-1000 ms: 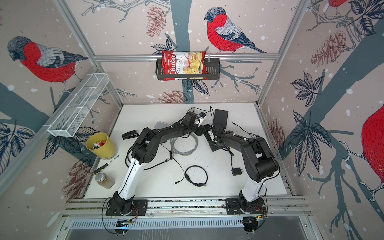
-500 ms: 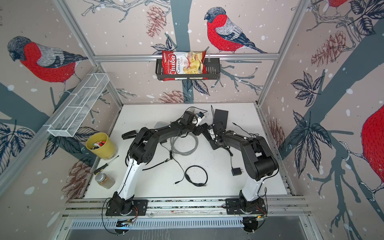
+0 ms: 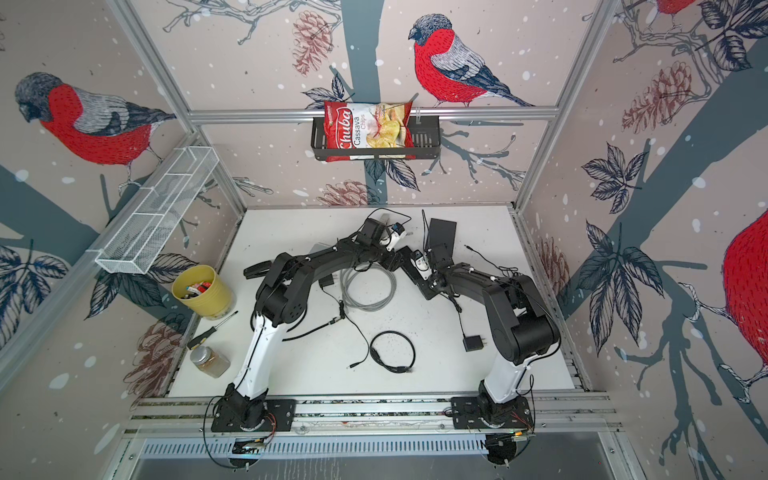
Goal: Insert the plug into the switch port
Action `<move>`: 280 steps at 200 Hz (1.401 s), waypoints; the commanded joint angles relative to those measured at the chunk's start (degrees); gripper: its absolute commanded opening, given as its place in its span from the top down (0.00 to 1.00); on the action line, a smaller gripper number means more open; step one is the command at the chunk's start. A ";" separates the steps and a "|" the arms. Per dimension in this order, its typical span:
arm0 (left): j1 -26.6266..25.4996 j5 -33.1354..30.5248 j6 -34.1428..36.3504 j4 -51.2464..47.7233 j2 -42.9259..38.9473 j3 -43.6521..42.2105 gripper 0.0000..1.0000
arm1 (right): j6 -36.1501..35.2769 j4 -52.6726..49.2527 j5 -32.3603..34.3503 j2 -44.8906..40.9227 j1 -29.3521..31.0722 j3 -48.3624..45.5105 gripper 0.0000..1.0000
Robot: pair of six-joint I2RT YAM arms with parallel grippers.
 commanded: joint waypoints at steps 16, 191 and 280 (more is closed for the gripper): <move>0.79 1.43 0.51 -5.13 2.71 5.53 0.29 | -2.14 4.47 -4.25 0.33 0.49 0.09 0.92; 2.11 15.16 5.47 -8.06 11.62 16.39 0.33 | -1.90 5.48 -5.31 1.21 -1.14 0.82 0.92; 0.97 22.97 9.95 -9.73 11.72 14.81 0.38 | -2.41 7.24 -5.66 3.07 -2.37 2.48 0.93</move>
